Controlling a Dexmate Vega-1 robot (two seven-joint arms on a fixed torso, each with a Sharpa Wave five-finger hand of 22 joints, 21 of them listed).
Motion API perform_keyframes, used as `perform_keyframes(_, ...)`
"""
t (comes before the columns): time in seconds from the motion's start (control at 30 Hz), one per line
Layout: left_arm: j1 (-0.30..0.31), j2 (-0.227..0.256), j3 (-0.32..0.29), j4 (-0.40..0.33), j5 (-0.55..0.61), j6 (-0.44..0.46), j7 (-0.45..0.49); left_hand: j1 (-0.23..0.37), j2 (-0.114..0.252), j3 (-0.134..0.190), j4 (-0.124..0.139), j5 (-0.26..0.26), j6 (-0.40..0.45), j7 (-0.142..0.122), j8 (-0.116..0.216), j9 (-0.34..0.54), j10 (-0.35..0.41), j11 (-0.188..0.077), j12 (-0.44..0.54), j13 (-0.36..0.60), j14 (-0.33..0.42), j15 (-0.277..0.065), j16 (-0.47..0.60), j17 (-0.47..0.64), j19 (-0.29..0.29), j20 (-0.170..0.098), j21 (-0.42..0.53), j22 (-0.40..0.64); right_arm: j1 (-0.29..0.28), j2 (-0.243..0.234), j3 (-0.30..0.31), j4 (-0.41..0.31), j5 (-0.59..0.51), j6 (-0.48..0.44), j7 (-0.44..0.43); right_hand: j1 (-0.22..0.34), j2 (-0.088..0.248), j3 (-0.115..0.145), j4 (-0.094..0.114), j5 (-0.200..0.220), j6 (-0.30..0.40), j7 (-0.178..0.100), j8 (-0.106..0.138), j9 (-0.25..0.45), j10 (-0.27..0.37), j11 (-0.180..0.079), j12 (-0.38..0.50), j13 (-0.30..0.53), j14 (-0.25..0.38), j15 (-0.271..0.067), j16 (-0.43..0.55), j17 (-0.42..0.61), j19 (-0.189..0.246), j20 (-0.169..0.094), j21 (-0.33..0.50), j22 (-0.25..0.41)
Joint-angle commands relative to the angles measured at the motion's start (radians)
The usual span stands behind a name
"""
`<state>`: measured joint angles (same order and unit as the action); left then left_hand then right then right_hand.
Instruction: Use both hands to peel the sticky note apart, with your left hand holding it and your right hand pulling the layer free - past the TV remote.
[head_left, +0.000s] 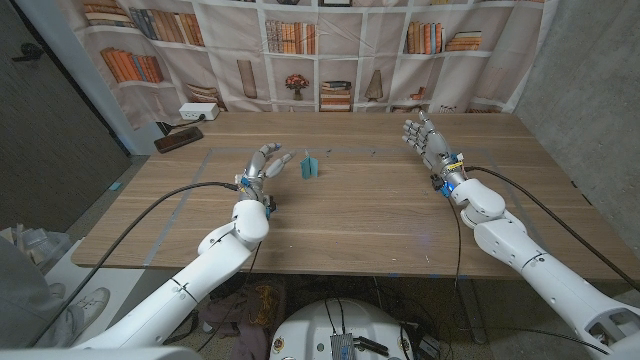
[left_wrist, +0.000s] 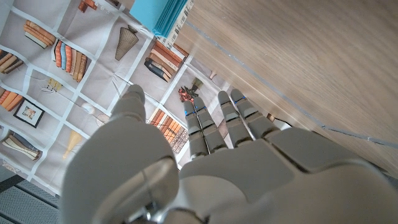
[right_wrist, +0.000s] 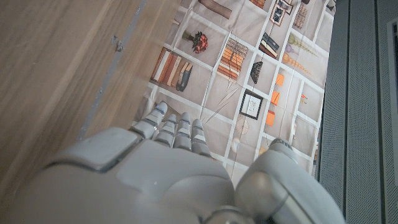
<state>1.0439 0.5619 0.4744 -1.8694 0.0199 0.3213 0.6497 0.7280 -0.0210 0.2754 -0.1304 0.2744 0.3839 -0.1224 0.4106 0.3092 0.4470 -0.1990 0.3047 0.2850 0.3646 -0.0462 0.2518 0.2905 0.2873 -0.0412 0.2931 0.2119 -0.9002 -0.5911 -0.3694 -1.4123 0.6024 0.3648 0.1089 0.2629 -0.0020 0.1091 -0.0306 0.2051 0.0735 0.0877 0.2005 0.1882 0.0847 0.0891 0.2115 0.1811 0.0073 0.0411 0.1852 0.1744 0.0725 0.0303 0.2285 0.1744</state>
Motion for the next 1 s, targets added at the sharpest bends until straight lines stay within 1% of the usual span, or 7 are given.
perform_keyframes(0.03, -0.018, 0.006, 0.030, -0.017, 0.048, 0.123, 0.025, 0.018, 0.001, 0.004, -0.008, -0.002, -0.003, -0.004, 0.010, 0.006, 0.000, -0.006, 0.008, 0.004, 0.002, -0.114, 0.001, 0.008, 0.000, 0.001, 0.001, 0.005, 0.016, -0.008, -0.003, 0.017, -0.008, 0.012, 0.013, 0.010, 0.000, -0.001, -0.005, -0.003, 0.004, 0.002, 0.001, 0.003, 0.008, -0.001, 0.005, 0.003, 0.003, 0.004, 0.001, 0.002, 0.006, 0.003, -0.005, 0.005)
perform_keyframes(0.13, -0.028, 0.007, 0.039, -0.011, 0.059, 0.133, 0.027, 0.019, -0.008, 0.000, -0.009, -0.005, -0.007, 0.017, 0.011, 0.004, 0.005, -0.004, 0.012, 0.007, -0.003, -0.111, -0.001, 0.012, -0.004, 0.006, -0.001, 0.004, 0.018, -0.007, -0.002, 0.022, -0.002, 0.012, 0.019, 0.010, 0.000, -0.001, -0.005, -0.003, 0.004, 0.002, 0.000, 0.003, 0.007, -0.001, 0.005, 0.003, 0.002, 0.004, 0.001, 0.002, 0.006, 0.003, -0.006, 0.005)
perform_keyframes(0.33, -0.051, 0.003, 0.066, 0.010, 0.081, 0.153, 0.022, 0.019, -0.018, -0.006, -0.009, -0.007, -0.003, 0.017, 0.013, 0.000, 0.019, 0.000, 0.019, 0.010, -0.005, -0.115, -0.004, 0.016, -0.012, 0.008, -0.004, 0.004, 0.029, -0.004, -0.004, 0.039, -0.004, 0.022, 0.030, 0.010, -0.001, -0.002, -0.006, -0.003, 0.003, 0.003, 0.000, 0.003, 0.008, -0.001, 0.004, 0.003, 0.003, 0.004, 0.001, 0.002, 0.006, 0.004, -0.007, 0.005)
perform_keyframes(0.6, -0.083, -0.010, 0.107, 0.040, 0.117, 0.182, 0.022, 0.021, -0.026, -0.010, -0.008, -0.008, 0.018, 0.016, 0.020, -0.006, 0.036, -0.007, 0.028, 0.013, 0.009, -0.123, 0.001, 0.021, -0.002, 0.005, 0.000, 0.003, 0.042, -0.004, -0.004, 0.058, -0.005, 0.037, 0.049, 0.010, 0.000, -0.002, -0.007, -0.004, 0.004, 0.002, 0.000, 0.003, 0.008, -0.002, 0.004, 0.003, 0.003, 0.003, 0.000, 0.002, 0.006, 0.005, -0.009, 0.005)
perform_keyframes(0.87, -0.112, -0.025, 0.140, 0.074, 0.146, 0.175, 0.023, 0.026, -0.028, -0.011, -0.007, -0.007, 0.043, 0.011, 0.030, -0.012, 0.055, -0.009, 0.037, 0.016, 0.019, -0.129, 0.003, 0.027, 0.001, 0.009, 0.002, 0.003, 0.051, 0.002, -0.006, 0.077, 0.010, 0.038, 0.071, 0.010, 0.000, -0.003, -0.008, -0.004, 0.004, 0.002, -0.001, 0.003, 0.007, -0.006, 0.003, 0.003, 0.003, 0.002, 0.000, 0.002, 0.006, 0.006, -0.011, 0.005)
perform_keyframes(0.97, -0.122, -0.029, 0.152, 0.078, 0.162, 0.187, 0.025, 0.028, -0.027, -0.012, -0.005, -0.007, 0.063, 0.020, 0.037, -0.016, 0.069, -0.009, 0.044, 0.017, 0.028, -0.128, 0.006, 0.031, 0.003, 0.009, 0.004, 0.003, 0.052, 0.013, -0.002, 0.083, 0.045, 0.034, 0.096, 0.010, 0.000, -0.003, -0.008, -0.004, 0.004, 0.002, -0.001, 0.003, 0.007, -0.005, 0.003, 0.003, 0.002, 0.002, 0.000, 0.002, 0.006, 0.006, -0.012, 0.005)
perform_keyframes(1.0, -0.124, -0.033, 0.154, 0.081, 0.166, 0.191, 0.028, 0.028, -0.028, -0.012, -0.005, -0.007, 0.069, 0.020, 0.039, -0.019, 0.081, -0.004, 0.049, 0.018, 0.033, -0.131, 0.008, 0.033, 0.005, 0.009, 0.004, 0.003, 0.053, 0.015, -0.002, 0.087, 0.044, 0.041, 0.100, 0.010, 0.000, -0.004, -0.008, -0.004, 0.004, 0.002, -0.001, 0.003, 0.008, -0.005, 0.003, 0.003, 0.002, 0.003, -0.001, 0.002, 0.005, 0.006, -0.012, 0.005)
